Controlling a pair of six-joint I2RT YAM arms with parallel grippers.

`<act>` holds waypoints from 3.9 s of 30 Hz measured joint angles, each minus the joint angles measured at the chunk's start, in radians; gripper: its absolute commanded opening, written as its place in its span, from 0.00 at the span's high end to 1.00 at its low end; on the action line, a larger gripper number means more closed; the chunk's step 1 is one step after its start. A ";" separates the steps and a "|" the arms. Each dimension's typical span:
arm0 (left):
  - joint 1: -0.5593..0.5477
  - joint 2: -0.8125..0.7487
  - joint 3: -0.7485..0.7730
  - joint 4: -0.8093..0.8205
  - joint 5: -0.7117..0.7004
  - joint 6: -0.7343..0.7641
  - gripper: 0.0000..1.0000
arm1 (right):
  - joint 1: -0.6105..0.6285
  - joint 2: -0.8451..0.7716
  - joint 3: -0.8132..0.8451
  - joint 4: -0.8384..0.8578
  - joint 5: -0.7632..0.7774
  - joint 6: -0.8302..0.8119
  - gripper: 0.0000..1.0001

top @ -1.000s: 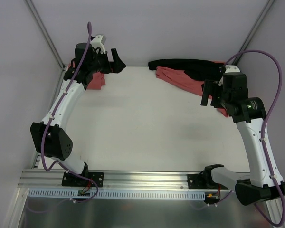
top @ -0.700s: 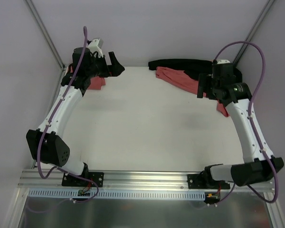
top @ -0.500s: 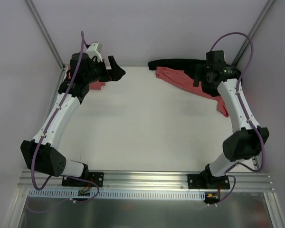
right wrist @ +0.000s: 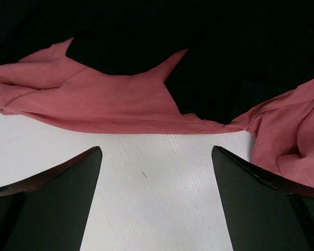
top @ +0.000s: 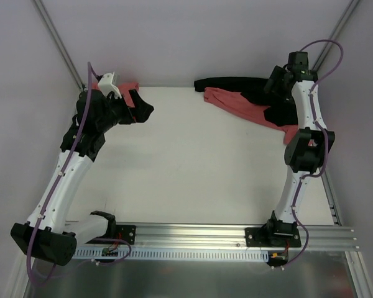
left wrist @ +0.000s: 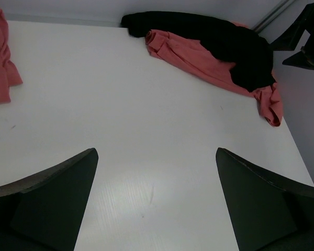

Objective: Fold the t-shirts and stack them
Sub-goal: Grab crumpled tshirt from the corner of the board with the right arm

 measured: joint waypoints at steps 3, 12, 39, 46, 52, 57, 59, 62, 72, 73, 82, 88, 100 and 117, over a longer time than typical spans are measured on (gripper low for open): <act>0.000 -0.017 -0.007 -0.024 -0.020 -0.002 0.01 | -0.023 0.041 -0.008 0.000 -0.021 0.005 0.10; 0.000 -0.018 -0.008 -0.067 -0.044 -0.001 0.01 | -0.143 0.076 -0.035 0.005 -0.035 0.008 0.13; 0.000 -0.027 -0.043 -0.082 -0.083 -0.054 0.01 | -0.209 0.226 -0.065 0.054 -0.153 0.045 0.20; -0.005 -0.004 -0.041 -0.082 -0.087 -0.054 0.01 | -0.209 0.237 -0.061 0.074 -0.140 0.041 0.22; -0.013 0.013 -0.030 -0.091 -0.087 -0.054 0.01 | -0.209 0.266 -0.051 0.082 -0.120 0.039 0.22; -0.013 0.019 -0.015 -0.113 -0.087 -0.053 0.01 | -0.209 0.286 -0.044 0.089 -0.108 0.032 0.23; -0.013 0.019 -0.011 -0.119 -0.087 -0.053 0.01 | -0.210 0.289 -0.044 0.098 -0.095 0.031 0.26; -0.014 0.023 -0.002 -0.131 -0.087 -0.053 0.01 | -0.212 0.290 -0.042 0.112 -0.081 0.029 0.32; -0.028 0.055 0.019 -0.140 -0.090 -0.053 0.01 | -0.224 0.290 -0.033 0.135 -0.061 0.017 0.76; -0.031 0.056 0.019 -0.140 -0.091 -0.053 0.01 | -0.227 0.290 -0.033 0.135 -0.060 0.018 0.84; -0.039 0.061 0.021 -0.140 -0.091 -0.053 0.01 | -0.244 0.290 -0.033 0.134 -0.051 0.019 0.99; -0.039 0.061 0.021 -0.141 -0.091 -0.053 0.01 | -0.244 0.290 -0.033 0.138 -0.053 0.021 0.34; -0.039 0.067 0.033 -0.142 -0.090 -0.051 0.01 | -0.244 0.290 -0.057 0.158 -0.067 0.018 0.36; -0.040 0.112 0.065 -0.142 -0.083 -0.049 0.01 | -0.244 0.289 -0.116 0.192 -0.060 0.034 0.99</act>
